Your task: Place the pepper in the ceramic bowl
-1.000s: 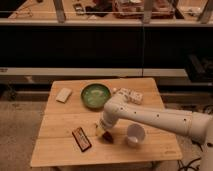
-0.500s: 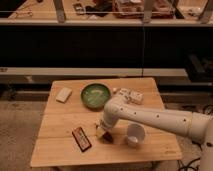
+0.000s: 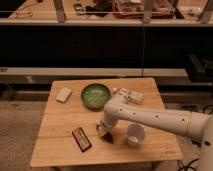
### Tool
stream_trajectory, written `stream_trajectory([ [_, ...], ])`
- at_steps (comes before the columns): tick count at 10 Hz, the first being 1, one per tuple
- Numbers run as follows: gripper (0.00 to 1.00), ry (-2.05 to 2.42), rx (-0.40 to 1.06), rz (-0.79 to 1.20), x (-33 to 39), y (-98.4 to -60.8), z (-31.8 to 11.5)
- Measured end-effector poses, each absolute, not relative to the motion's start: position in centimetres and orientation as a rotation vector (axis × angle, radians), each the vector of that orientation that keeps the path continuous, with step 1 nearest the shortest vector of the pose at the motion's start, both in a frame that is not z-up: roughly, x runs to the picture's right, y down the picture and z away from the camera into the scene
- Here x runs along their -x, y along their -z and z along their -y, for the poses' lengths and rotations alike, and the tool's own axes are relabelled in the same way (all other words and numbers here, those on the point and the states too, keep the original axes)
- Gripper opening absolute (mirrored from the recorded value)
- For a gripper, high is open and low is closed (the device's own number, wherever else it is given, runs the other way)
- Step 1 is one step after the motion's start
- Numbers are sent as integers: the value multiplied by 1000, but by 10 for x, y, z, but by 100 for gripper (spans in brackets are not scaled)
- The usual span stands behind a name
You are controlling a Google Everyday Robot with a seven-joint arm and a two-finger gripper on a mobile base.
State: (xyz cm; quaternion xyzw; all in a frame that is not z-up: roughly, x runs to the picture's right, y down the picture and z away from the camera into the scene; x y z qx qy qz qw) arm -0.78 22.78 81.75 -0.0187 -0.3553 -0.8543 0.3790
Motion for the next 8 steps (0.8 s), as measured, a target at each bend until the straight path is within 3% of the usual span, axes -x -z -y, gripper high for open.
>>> stream_trajectory([
  [2,12,2190,57,918,12,-818,-230],
  [5,12,2174,39,951,20,-815,-232],
  [8,12,2091,-94,973,29,-801,-208],
])
